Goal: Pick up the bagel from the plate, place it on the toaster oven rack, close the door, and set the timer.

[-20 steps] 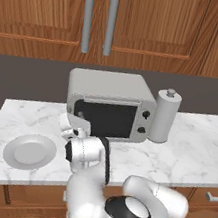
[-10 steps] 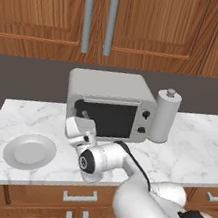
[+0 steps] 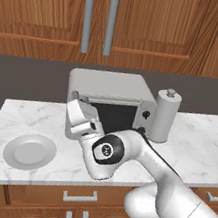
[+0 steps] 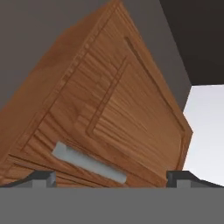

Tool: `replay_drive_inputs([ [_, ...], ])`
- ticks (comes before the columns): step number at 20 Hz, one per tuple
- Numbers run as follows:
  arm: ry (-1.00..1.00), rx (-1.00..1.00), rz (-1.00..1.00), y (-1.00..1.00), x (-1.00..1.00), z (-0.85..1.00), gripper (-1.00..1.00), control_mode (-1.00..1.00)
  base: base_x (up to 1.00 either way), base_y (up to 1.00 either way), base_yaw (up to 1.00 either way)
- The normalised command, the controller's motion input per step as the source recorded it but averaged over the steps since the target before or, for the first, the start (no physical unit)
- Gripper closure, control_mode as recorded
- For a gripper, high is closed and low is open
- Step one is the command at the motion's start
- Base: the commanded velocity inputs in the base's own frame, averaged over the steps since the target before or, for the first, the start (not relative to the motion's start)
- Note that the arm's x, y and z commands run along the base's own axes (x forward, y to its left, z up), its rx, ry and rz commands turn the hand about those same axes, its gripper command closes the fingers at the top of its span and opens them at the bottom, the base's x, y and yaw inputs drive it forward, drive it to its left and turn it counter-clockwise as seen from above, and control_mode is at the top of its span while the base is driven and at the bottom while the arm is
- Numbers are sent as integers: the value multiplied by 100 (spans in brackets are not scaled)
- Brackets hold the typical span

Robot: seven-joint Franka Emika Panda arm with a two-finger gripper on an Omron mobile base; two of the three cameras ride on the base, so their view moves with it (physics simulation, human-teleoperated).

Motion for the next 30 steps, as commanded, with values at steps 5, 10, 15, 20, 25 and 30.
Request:
replay_drive_inputs([
  [5, 29, 21, 0, 22, -54, 100, -100, -100, 0, 0, 0],
  [10, 52, 31, -8, -2, -29, 81, -100, -100, 0, 0, 0],
  [15, 71, 38, -29, -64, -11, 8, -100, -100, 0, 0, 0],
  [20, 67, 38, -41, -85, -16, -18, -100, -100, 0, 0, 0],
  [25, 57, 34, -52, -52, -2, -17, -100, -100, 0, 0, 0],
  [30, 32, 29, -45, -47, 0, -42, -100, -100, 0, 0, 0],
])
